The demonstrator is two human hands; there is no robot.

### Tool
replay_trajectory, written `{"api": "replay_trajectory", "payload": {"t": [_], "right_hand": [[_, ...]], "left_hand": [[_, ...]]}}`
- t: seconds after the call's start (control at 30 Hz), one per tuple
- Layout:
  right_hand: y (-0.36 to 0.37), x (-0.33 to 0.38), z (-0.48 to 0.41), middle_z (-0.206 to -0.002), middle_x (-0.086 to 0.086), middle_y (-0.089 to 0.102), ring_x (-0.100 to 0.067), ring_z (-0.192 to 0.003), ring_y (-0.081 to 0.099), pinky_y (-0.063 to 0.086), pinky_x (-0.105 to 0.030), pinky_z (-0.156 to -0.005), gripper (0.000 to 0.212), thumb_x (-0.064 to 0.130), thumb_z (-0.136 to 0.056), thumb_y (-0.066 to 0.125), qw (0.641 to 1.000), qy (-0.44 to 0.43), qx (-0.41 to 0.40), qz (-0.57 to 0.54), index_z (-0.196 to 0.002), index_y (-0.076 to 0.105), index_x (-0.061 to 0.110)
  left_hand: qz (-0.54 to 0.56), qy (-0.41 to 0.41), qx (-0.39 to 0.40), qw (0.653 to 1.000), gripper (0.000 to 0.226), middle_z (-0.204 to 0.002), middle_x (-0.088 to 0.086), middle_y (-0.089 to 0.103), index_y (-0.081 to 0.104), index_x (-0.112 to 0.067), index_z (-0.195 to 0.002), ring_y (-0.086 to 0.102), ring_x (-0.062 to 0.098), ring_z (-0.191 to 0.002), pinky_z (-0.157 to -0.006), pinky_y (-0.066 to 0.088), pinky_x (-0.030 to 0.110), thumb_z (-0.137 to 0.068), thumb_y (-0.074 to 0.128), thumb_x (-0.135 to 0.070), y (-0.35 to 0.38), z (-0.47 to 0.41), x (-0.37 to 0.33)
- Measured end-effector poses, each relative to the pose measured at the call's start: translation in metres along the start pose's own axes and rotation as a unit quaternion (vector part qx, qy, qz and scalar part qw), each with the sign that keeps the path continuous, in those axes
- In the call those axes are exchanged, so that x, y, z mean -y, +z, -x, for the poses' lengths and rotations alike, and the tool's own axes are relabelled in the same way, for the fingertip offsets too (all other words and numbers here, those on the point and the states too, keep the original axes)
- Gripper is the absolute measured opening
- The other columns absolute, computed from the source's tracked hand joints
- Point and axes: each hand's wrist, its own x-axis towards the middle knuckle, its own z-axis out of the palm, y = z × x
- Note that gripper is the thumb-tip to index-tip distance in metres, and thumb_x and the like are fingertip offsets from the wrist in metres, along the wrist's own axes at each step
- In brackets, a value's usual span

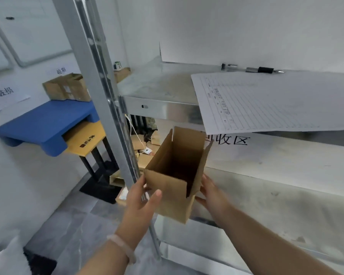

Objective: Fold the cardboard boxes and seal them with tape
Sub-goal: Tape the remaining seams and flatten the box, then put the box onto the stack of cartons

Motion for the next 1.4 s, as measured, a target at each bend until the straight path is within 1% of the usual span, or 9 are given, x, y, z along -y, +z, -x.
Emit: {"api": "replay_trajectory", "payload": {"t": [0.07,0.17,0.27,0.33,0.43,0.57,0.77,1.07,1.4], "right_hand": [[0.006,0.000,0.000,-0.145,0.011,0.044,-0.017,-0.136,0.040,0.034,-0.043,-0.115,0.051,0.063,-0.097,0.033,0.999,-0.003,0.001,0.046,-0.145,0.037,0.046],[0.004,0.005,0.014,-0.148,0.016,0.041,-0.013,-0.139,0.036,0.027,-0.043,-0.118,0.055,0.068,-0.093,0.032,0.990,-0.058,-0.022,0.130,-0.145,0.034,0.050],[-0.017,0.008,0.049,-0.141,0.025,0.036,-0.003,-0.134,0.032,0.025,-0.032,-0.115,0.050,0.054,-0.097,0.042,0.972,-0.120,-0.082,0.187,-0.146,0.032,0.046],[-0.041,0.006,0.081,-0.144,0.030,0.030,0.003,-0.134,0.029,0.026,-0.031,-0.116,0.055,0.054,-0.094,0.047,0.941,-0.149,-0.143,0.269,-0.146,0.029,0.050],[-0.083,0.002,0.123,-0.152,0.032,0.019,0.007,-0.141,0.021,0.028,-0.028,-0.115,0.064,0.059,-0.088,0.049,0.873,-0.195,-0.238,0.379,-0.147,0.027,0.049],[-0.139,-0.002,0.180,-0.157,0.018,0.021,-0.002,-0.146,0.017,0.021,-0.025,-0.115,0.072,0.068,-0.086,0.042,0.782,-0.194,-0.348,0.478,-0.150,0.031,0.037],[-0.239,-0.023,0.296,-0.155,0.021,0.018,-0.001,-0.145,0.014,0.018,-0.026,-0.117,0.072,0.068,-0.087,0.042,0.730,-0.130,-0.495,0.453,-0.150,0.028,0.037],[-0.404,-0.065,0.497,-0.148,0.032,0.004,0.010,-0.141,0.000,0.008,-0.023,-0.119,0.065,0.054,-0.096,0.044,0.707,-0.003,-0.575,0.412,-0.151,0.011,0.045],[-0.552,-0.105,0.586,-0.150,0.035,-0.009,0.015,-0.137,-0.014,0.001,-0.022,-0.120,0.063,0.054,-0.098,0.038,0.698,0.081,-0.590,0.398,-0.150,0.003,0.047]], "left_hand": [[-0.034,0.019,0.011,0.999,0.054,-0.120,-0.027,0.040,0.032,-0.035,-0.136,0.041,0.007,-0.122,-0.089,0.043,0.013,-0.087,0.053,-0.045,-0.007,0.001,0.003],[-0.150,0.092,-0.023,0.984,0.073,-0.141,-0.016,0.034,0.024,-0.039,-0.144,0.033,0.011,-0.134,-0.108,0.038,0.040,-0.080,0.048,-0.066,-0.020,0.003,0.006],[-0.295,0.282,-0.056,0.911,0.067,-0.149,-0.005,0.031,0.025,-0.029,-0.148,0.027,0.013,-0.139,-0.112,0.026,0.037,-0.089,0.047,-0.053,-0.014,0.008,-0.012],[-0.312,0.398,-0.009,0.863,0.060,-0.147,-0.005,0.036,0.032,-0.028,-0.145,0.026,0.015,-0.142,-0.116,0.020,0.035,-0.089,0.047,-0.045,0.006,0.011,-0.031],[-0.304,0.478,0.095,0.819,0.054,-0.143,-0.005,0.046,0.043,-0.024,-0.140,0.030,0.016,-0.140,-0.116,0.025,0.040,-0.090,0.049,-0.043,0.056,0.015,-0.049],[-0.290,0.499,0.165,0.800,0.053,-0.140,-0.004,0.051,0.047,-0.026,-0.138,0.039,0.018,-0.135,-0.108,0.038,0.046,-0.090,0.042,-0.049,0.139,0.039,-0.070],[-0.239,0.584,0.257,0.732,0.055,-0.134,-0.003,0.054,0.052,-0.022,-0.135,0.046,0.020,-0.129,-0.100,0.044,0.046,-0.085,0.049,-0.044,0.277,0.111,-0.103],[-0.128,0.629,0.335,0.690,0.052,-0.120,-0.001,0.060,0.057,-0.018,-0.128,0.056,0.022,-0.108,-0.091,0.048,0.038,-0.082,0.055,-0.042,0.487,0.289,-0.135],[-0.130,0.596,0.432,0.665,0.054,-0.124,-0.007,0.057,0.053,-0.022,-0.133,0.053,0.016,-0.117,-0.094,0.050,0.038,-0.085,0.046,-0.047,0.673,0.380,-0.134]]}}
